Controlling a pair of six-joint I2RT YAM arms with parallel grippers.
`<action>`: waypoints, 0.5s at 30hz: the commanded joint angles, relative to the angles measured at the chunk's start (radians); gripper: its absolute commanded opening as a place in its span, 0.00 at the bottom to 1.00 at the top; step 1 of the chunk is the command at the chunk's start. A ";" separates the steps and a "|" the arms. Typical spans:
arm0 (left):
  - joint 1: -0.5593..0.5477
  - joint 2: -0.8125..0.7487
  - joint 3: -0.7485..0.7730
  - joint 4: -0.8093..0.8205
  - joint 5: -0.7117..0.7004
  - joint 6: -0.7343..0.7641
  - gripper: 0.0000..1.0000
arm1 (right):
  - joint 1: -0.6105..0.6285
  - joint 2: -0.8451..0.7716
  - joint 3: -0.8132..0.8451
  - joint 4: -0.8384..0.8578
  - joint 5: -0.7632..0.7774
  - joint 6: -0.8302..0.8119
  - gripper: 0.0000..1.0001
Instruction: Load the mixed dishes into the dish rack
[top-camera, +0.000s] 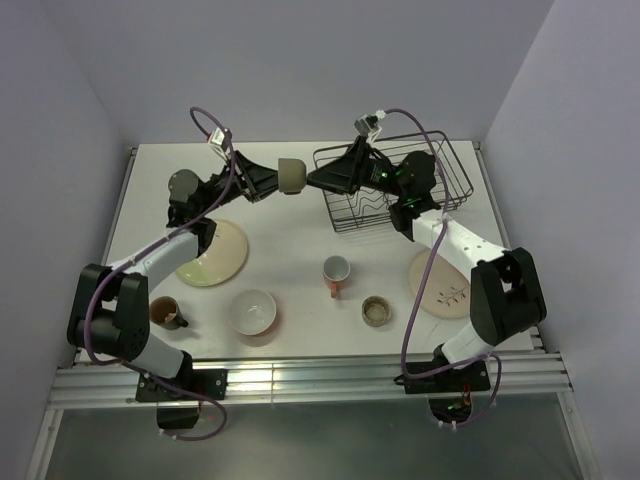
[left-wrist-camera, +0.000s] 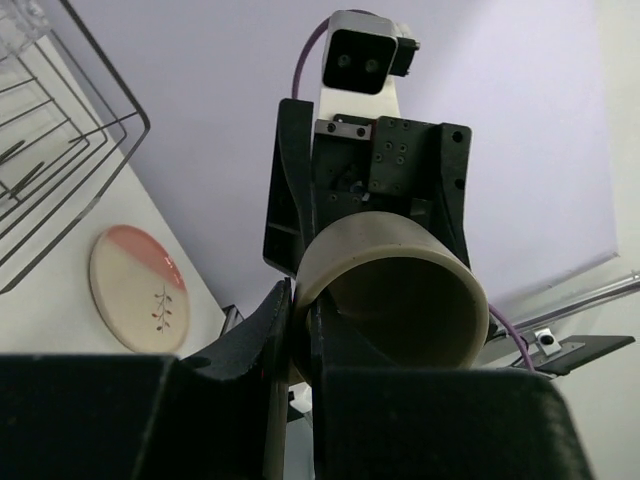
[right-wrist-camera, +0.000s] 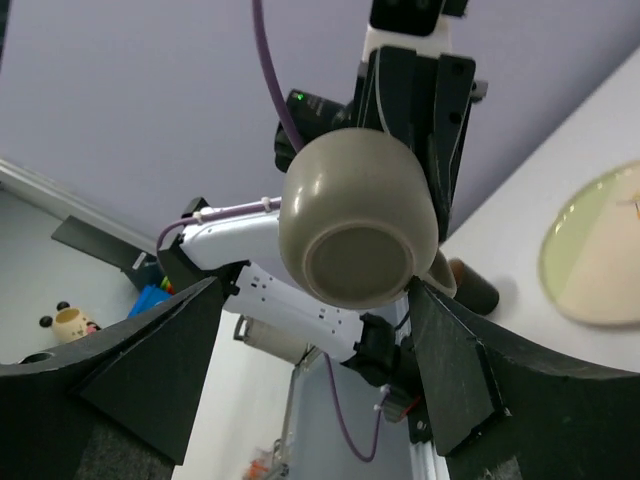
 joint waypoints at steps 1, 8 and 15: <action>-0.010 -0.053 -0.008 0.134 0.007 -0.048 0.00 | 0.005 0.023 0.012 0.200 -0.020 0.037 0.82; -0.019 -0.078 -0.036 0.148 0.004 -0.064 0.00 | 0.012 -0.003 0.051 -0.002 -0.016 -0.128 0.82; -0.027 -0.090 -0.054 0.135 -0.002 -0.053 0.00 | 0.052 -0.003 0.097 -0.117 -0.016 -0.236 0.81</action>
